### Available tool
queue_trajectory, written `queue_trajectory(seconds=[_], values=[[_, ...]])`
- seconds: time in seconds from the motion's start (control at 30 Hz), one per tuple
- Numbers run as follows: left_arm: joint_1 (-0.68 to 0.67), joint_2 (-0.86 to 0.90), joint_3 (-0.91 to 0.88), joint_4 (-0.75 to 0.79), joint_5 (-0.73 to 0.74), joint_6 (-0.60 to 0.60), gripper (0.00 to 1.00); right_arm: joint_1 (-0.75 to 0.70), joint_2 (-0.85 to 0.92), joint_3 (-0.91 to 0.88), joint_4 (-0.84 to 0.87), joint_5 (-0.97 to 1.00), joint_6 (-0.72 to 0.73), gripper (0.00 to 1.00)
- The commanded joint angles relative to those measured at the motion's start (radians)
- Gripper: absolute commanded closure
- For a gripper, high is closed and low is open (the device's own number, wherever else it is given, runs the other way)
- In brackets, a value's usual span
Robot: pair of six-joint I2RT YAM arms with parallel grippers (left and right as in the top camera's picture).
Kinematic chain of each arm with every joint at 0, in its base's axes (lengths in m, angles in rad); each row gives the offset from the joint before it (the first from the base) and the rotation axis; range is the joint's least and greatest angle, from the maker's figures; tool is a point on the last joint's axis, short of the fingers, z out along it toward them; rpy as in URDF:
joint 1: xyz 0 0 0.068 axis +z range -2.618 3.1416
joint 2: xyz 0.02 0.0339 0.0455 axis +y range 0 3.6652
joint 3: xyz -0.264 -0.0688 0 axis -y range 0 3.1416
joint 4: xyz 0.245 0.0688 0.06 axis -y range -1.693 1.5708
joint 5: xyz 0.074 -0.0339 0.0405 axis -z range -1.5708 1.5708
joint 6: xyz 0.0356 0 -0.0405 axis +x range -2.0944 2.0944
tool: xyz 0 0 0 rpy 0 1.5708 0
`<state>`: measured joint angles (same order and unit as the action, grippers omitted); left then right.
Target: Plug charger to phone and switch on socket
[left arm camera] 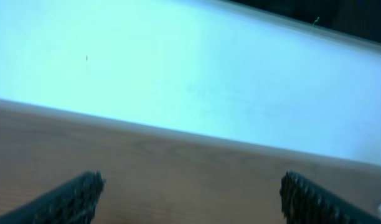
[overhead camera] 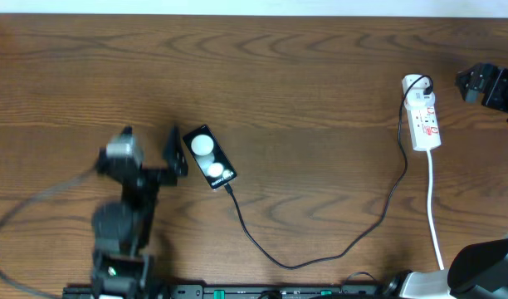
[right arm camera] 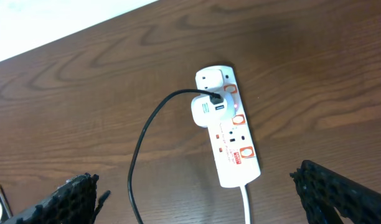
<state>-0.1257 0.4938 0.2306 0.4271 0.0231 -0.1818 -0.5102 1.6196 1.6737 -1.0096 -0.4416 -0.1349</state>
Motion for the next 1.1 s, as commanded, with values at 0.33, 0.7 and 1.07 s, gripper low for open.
queue_trajectory(seconds=[0.33, 0.7, 1.07], values=[[0.067, -0.306, -0.225, 0.066, 0.047, 0.190, 0.07, 0.001, 0.003, 0.006, -0.001, -0.009, 0.007, 0.01], [0.077, -0.443, -0.226, -0.336, 0.043, 0.232, 0.07, 0.001, 0.003, 0.006, -0.001, -0.009, 0.007, 0.01], [0.091, -0.493, -0.227, -0.497, 0.036, 0.235, 0.07, 0.001, 0.003, 0.006, -0.001, -0.009, 0.007, 0.01]])
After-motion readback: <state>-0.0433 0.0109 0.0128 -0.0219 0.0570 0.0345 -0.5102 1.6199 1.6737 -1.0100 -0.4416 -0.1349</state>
